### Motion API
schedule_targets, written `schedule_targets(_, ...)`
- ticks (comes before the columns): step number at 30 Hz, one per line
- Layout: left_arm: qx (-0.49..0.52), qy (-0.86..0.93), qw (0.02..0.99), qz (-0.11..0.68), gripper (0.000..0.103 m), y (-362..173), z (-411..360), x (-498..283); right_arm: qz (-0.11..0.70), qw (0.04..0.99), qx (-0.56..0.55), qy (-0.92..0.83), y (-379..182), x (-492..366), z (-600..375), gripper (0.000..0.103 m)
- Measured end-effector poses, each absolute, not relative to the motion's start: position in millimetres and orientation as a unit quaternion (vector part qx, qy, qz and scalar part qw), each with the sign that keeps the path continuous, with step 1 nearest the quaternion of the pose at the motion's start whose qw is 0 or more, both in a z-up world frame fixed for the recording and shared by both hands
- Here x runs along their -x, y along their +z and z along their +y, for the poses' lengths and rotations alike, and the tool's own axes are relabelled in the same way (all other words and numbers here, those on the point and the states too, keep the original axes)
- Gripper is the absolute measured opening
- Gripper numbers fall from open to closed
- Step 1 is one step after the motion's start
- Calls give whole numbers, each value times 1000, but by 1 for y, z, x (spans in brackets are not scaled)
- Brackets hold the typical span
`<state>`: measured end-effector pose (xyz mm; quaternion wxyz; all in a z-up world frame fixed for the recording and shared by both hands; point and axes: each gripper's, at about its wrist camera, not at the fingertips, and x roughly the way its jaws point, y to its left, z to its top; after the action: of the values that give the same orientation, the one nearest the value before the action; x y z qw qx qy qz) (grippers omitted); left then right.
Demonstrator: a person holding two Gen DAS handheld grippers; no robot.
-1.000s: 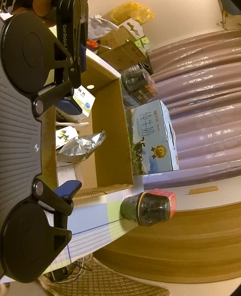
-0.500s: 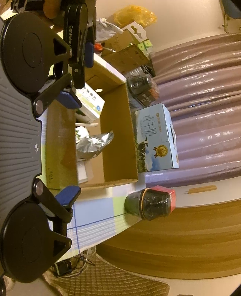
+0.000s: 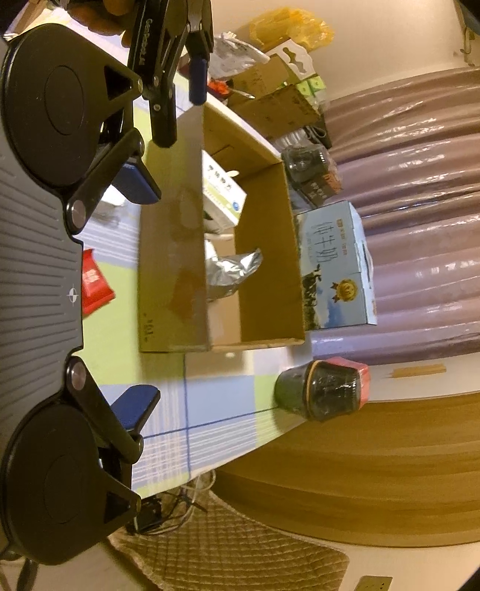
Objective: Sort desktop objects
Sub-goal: 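Withdraw both tools from the box toward the wrapped white item and red candy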
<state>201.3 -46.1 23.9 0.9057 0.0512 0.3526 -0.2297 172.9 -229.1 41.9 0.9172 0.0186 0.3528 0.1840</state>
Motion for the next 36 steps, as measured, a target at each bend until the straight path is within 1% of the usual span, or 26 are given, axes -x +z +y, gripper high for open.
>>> schedule_targets(6,-57,-224,905,358,102,20,-41,-182,355,917,-13,183,42,-159,-232,101)
schedule_targets(22,-79,-209,894,390,102,-3,-25,-165,368,912,7,181,33,-152,-242,101)
schedule_targets(31,-120,-227,868,425,102,-31,-28,-165,394,891,64,217,0,-163,-230,101)
schedule_targets(36,-106,-234,859,443,102,-48,-31,-175,408,878,95,234,-24,-174,-221,101)
